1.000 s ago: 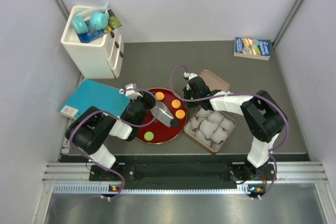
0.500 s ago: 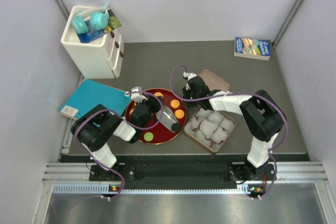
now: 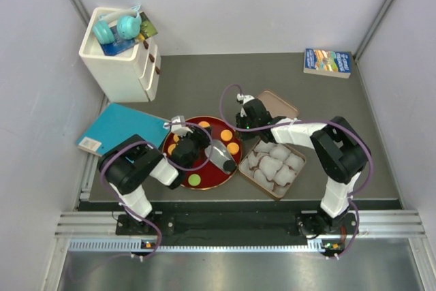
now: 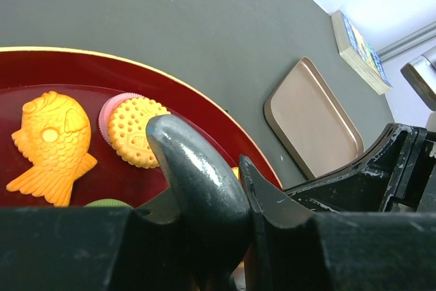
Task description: Pack the cookies
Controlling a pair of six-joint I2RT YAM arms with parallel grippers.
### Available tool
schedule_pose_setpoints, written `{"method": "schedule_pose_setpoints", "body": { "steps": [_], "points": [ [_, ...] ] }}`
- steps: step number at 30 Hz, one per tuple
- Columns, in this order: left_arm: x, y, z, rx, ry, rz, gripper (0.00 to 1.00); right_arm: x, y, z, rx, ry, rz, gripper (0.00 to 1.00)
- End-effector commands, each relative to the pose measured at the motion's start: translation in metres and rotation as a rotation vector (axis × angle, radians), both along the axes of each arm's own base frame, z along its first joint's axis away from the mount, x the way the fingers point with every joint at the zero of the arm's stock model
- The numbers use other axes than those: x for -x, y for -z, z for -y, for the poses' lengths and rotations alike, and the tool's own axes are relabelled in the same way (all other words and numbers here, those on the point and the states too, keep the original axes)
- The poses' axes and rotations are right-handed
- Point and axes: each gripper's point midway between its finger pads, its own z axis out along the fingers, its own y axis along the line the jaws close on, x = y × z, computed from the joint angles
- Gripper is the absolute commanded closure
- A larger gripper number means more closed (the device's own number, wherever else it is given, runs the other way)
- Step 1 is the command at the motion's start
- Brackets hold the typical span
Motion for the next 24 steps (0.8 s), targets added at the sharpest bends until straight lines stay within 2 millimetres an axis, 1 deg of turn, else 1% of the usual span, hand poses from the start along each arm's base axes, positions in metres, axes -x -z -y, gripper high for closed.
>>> {"method": "schedule_pose_setpoints", "body": {
  "steps": [1,2,5,8,9,10,11,12,13,15,17,18,20,21,23,24],
  "points": [
    [0.001,-0.031,-0.001,0.044,-0.016,0.084,1.0,0.002,-0.008,-0.008,-0.01,-0.016,-0.015,0.85],
    [0.001,-0.033,-0.003,0.04,-0.023,0.089,1.0,0.0,-0.011,-0.007,-0.011,-0.009,-0.008,0.81],
    [-0.001,-0.039,-0.01,0.022,-0.044,0.098,1.0,-0.002,-0.02,-0.007,-0.011,-0.001,0.008,0.75],
    [-0.003,-0.046,-0.017,0.023,-0.064,0.107,1.0,-0.005,-0.031,-0.005,-0.009,0.011,0.023,0.72],
    [-0.003,-0.05,-0.02,0.028,-0.069,0.114,1.0,-0.005,-0.035,-0.004,-0.007,0.012,0.029,0.71],
    [-0.004,-0.051,-0.021,0.025,-0.072,0.112,1.0,-0.007,-0.044,-0.005,-0.015,0.015,0.044,0.71],
    [-0.005,-0.052,-0.025,0.025,-0.081,0.112,1.0,-0.008,-0.046,-0.003,-0.011,0.023,0.048,0.7],
    [-0.005,-0.058,-0.026,0.031,-0.084,0.122,1.0,-0.009,-0.051,-0.002,-0.013,0.028,0.054,0.69],
    [-0.006,-0.058,-0.028,0.026,-0.087,0.119,1.0,-0.012,-0.061,-0.003,-0.018,0.035,0.073,0.68],
    [-0.007,-0.064,-0.033,0.031,-0.097,0.128,1.0,-0.012,-0.066,-0.001,-0.013,0.039,0.079,0.67],
    [-0.008,-0.065,-0.036,0.028,-0.101,0.129,1.0,-0.014,-0.075,-0.001,-0.019,0.047,0.094,0.67],
    [-0.008,-0.069,-0.038,0.036,-0.105,0.137,1.0,-0.013,-0.077,0.0,-0.018,0.046,0.095,0.66],
    [-0.008,-0.069,-0.042,0.037,-0.108,0.132,1.0,-0.017,-0.085,0.004,-0.013,0.068,0.119,0.66],
    [-0.007,-0.074,-0.043,0.046,-0.108,0.142,1.0,-0.017,-0.087,0.006,-0.009,0.075,0.119,0.66],
    [-0.008,-0.077,-0.048,0.059,-0.118,0.141,1.0,-0.019,-0.1,0.007,-0.016,0.086,0.145,0.66],
    [-0.007,-0.08,-0.051,0.069,-0.12,0.138,1.0,-0.018,-0.103,0.01,-0.01,0.092,0.146,0.65]
  ]
}}
